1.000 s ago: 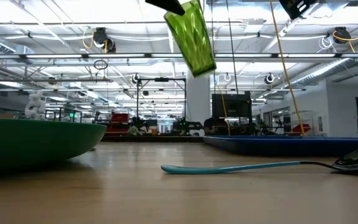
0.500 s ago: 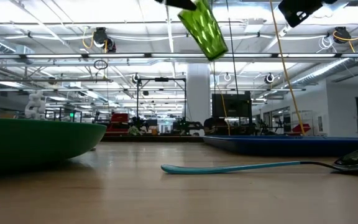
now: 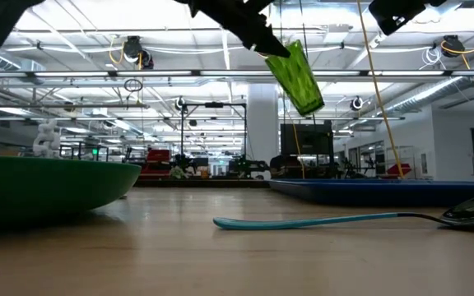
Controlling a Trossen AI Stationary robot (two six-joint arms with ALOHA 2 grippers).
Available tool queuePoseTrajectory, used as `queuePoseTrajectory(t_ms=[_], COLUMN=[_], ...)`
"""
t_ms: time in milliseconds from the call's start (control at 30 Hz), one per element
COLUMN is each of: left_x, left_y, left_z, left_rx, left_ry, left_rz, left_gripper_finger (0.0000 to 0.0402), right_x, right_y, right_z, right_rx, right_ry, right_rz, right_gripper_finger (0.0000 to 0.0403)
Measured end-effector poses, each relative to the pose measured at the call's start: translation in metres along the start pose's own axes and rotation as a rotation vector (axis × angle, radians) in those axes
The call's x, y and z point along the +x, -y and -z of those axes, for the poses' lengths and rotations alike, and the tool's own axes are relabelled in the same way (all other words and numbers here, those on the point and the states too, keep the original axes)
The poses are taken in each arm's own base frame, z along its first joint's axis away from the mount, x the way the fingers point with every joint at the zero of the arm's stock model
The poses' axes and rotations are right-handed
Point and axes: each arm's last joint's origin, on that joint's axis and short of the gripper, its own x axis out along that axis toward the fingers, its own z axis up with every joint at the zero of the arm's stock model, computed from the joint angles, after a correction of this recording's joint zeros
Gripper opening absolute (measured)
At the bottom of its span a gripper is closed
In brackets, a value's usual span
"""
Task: Pick and place plate/cup/fork/spoon on tray
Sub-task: Put the green cup on the top right of the blue tray
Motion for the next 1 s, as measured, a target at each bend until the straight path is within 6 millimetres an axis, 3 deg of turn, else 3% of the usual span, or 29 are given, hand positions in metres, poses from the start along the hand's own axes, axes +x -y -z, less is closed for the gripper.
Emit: queuePoseTrajectory(t_ms=[167, 333, 600, 1000], left_x=[0.007, 0.024, 0.049, 0.050], left_y=[-0.024, -0.043, -0.037, -0.037], left_z=[-0.012, 0.001, 0.035, 0.056], left_rx=[0.004, -0.025, -0.039, -0.015], left_ry=[0.011, -0.011, -0.128, -0.184], left_rz=[-0.016, -0.005, 0.105, 0.215], left_gripper_finger=[0.0008, 0.0010, 0.0008, 0.0010], right_x=[0.000, 0.000, 0.000, 0.000], right_y=[0.000, 0.000, 0.000, 0.000], right_z=[0.000, 0.000, 0.001, 0.003], right_rx=[-0.003, -0.003, 0.003, 0.000], right_ry=[0.000, -0.001, -0.008, -0.027], right_rz=[-0.001, -0.002, -0.002, 0.000], right_gripper_finger=[0.0000, 0.0000, 0.0000, 0.0000])
